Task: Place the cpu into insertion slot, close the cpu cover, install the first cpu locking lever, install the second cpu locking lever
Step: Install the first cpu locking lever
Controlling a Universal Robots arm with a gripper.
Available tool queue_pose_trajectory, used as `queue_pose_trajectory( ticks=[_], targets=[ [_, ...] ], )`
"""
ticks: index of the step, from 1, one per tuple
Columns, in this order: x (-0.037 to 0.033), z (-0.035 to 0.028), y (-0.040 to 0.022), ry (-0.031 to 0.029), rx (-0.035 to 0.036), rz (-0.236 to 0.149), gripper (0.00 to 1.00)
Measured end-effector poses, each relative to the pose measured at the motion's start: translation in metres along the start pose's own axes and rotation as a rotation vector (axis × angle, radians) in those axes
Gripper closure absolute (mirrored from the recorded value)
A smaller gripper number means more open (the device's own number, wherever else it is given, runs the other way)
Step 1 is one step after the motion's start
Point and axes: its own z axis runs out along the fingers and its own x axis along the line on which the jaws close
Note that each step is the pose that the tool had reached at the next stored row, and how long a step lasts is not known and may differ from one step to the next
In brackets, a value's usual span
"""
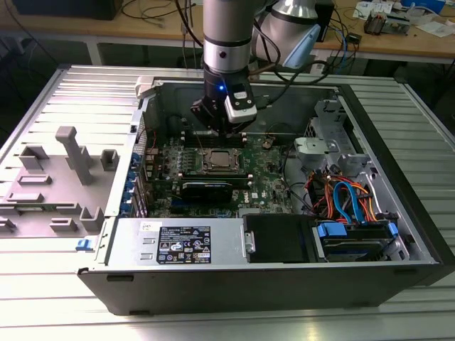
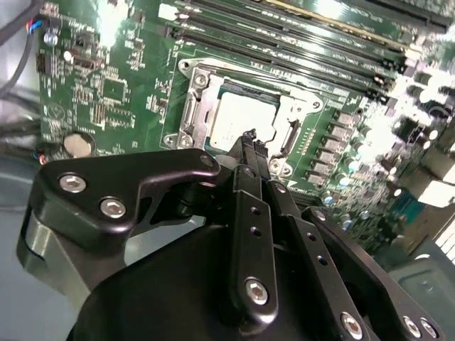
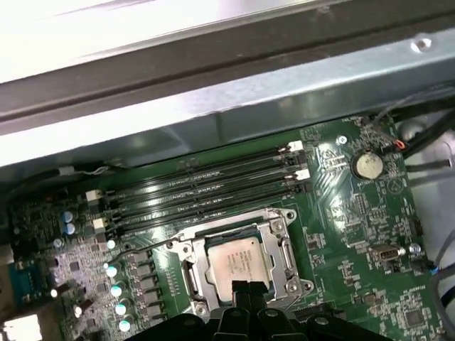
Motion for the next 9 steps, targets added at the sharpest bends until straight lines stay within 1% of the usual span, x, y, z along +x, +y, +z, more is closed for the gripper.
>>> queue_pose_trajectory(
  ticks=[1, 3, 5, 7, 8, 9],
  targets=[
    [0.0, 0.0002, 0.0, -0.0005, -0.0008, -0.03, 0.89],
    [0.0008, 0.0001, -0.0002, -0.0011, -0.0016, -0.061, 0.89],
    [0.0045, -0.0009, -0.001, -0.0017, -0.0066, -0.067, 0.89],
    [0.0052, -0.0037, -0.0012, -0.0022, -0.0088, -0.072, 0.89],
    [0.006, -0.0066, -0.0014, -0.0029, -0.0107, -0.074, 0.89],
    [0.0069, -0.0081, -0.0017, -0.0039, -0.0109, -0.076, 0.89]
  ],
)
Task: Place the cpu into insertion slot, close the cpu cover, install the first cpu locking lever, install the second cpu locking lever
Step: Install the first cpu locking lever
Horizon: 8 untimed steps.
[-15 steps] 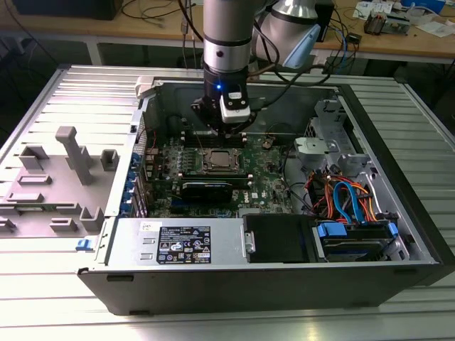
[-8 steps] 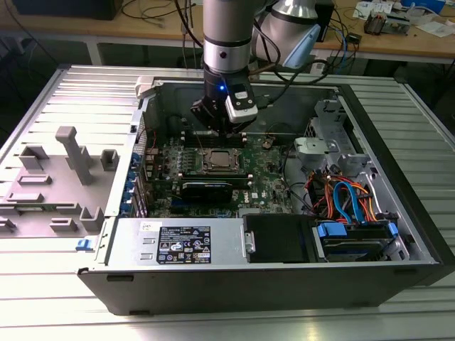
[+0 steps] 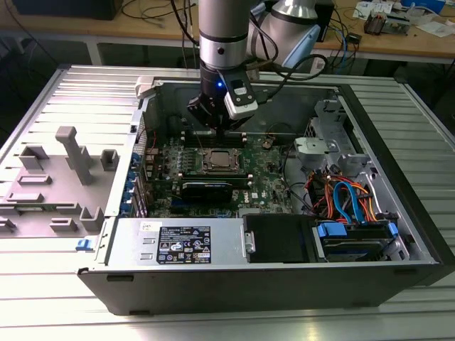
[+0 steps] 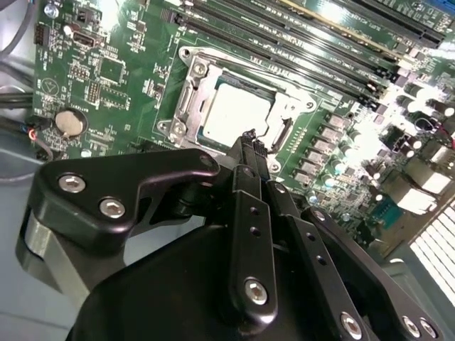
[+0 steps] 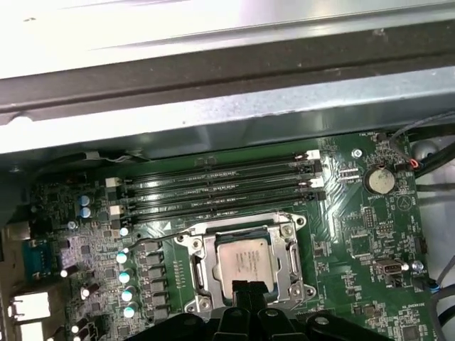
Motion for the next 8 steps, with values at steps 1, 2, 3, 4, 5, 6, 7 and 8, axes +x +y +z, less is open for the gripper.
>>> queue_pose_trajectory(
  ticks=[1, 2, 3, 4, 5, 6, 7, 8],
  targets=[
    [0.0008, -0.0001, -0.0001, -0.0004, -0.0004, -0.002, 0.89],
    [0.0011, -0.0001, -0.0001, -0.0007, -0.0008, -0.014, 0.89],
    [0.0011, -0.0001, -0.0001, -0.0009, -0.0011, -0.033, 0.89],
    [0.0011, -0.0001, -0.0001, -0.001, -0.0015, -0.053, 0.89],
    [0.0011, 0.0, -0.0001, -0.001, -0.002, -0.071, 0.89],
    [0.0011, 0.0002, -0.0001, -0.0014, -0.0029, -0.101, 0.89],
    [0.0011, 0.0002, -0.0001, -0.0014, -0.0031, -0.108, 0.89],
    [0.0011, 0.0002, -0.0001, -0.0014, -0.0031, -0.109, 0.89]
  ],
)
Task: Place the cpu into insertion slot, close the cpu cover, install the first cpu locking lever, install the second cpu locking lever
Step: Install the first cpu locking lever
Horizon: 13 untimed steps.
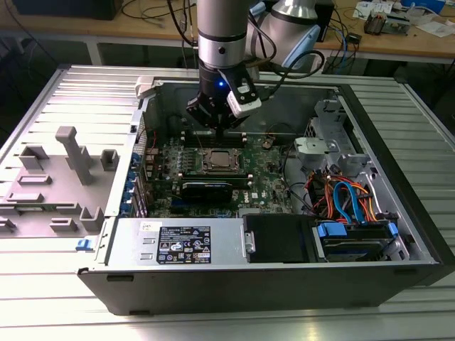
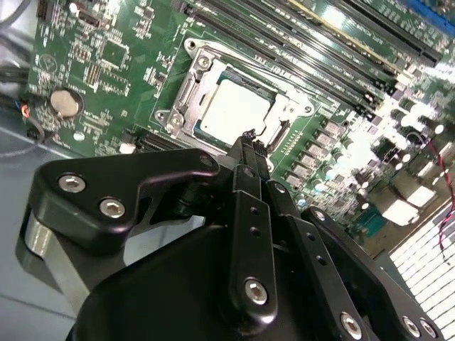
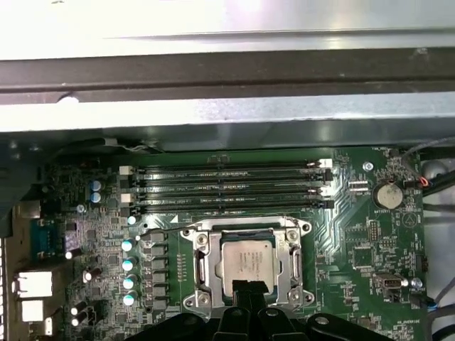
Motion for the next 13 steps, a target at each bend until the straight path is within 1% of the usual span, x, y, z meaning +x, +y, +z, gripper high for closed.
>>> queue_pose_trajectory(
  ticks=[13],
  targets=[
    [0.0, 0.0, 0.0, 0.0, -0.0002, -0.005, 0.89]
  ],
)
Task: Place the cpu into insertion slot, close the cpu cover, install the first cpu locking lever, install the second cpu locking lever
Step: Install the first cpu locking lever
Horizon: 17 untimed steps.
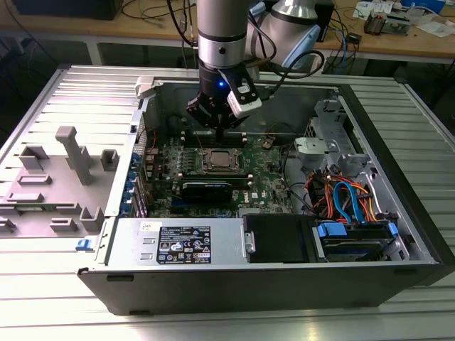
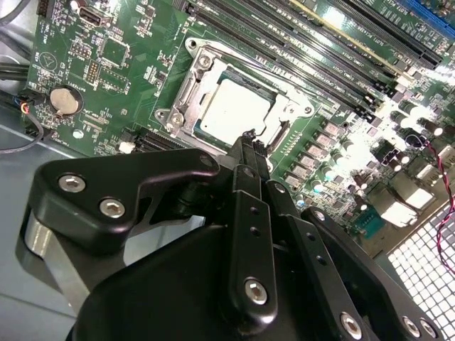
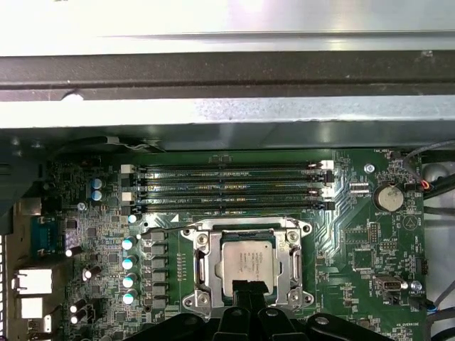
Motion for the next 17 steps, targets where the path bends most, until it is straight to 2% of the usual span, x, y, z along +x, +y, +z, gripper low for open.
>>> queue_pose_trajectory(
  ticks=[5, 7, 10, 13, 17],
  targets=[
    [0.0002, 0.0, 0.0, -0.0001, 0.0, -0.001, 0.89],
    [0.0039, -0.0002, -0.0001, -0.0001, -0.0001, -0.007, 0.89],
    [0.0069, 0.0, -0.0001, -0.0003, -0.0011, -0.038, 0.89],
    [0.007, 0.0003, -0.0001, -0.0004, -0.0026, -0.097, 0.89],
    [0.011, 0.0002, -0.0002, -0.0004, -0.0028, -0.101, 0.89]
  ],
)
